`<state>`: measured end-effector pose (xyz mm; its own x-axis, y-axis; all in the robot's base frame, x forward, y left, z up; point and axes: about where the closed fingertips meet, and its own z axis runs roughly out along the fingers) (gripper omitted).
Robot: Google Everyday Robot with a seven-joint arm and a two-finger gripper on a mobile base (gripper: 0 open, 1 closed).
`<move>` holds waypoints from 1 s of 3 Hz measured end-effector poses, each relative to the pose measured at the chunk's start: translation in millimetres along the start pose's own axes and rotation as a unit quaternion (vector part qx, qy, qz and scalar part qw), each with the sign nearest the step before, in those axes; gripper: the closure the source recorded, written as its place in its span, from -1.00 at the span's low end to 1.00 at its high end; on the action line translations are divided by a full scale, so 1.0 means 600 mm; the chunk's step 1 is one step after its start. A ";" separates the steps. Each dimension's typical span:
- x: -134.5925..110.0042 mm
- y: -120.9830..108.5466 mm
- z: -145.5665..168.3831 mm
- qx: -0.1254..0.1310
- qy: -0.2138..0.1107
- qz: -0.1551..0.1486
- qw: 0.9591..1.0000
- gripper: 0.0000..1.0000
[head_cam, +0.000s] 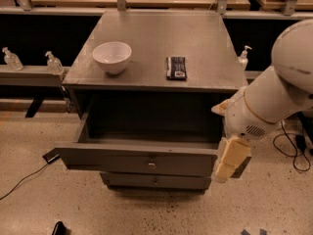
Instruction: Close top drawer
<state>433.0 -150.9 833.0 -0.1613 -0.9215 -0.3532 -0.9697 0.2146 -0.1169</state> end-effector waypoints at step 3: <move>-0.003 -0.001 0.000 0.006 -0.001 -0.001 1.000 -0.20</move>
Offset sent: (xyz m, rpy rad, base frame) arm 0.0029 0.0014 -0.0036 0.0053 -0.0059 -0.0027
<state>433.8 -149.2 833.8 -0.1586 -0.9212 -0.3553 -0.9676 0.2165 -0.1296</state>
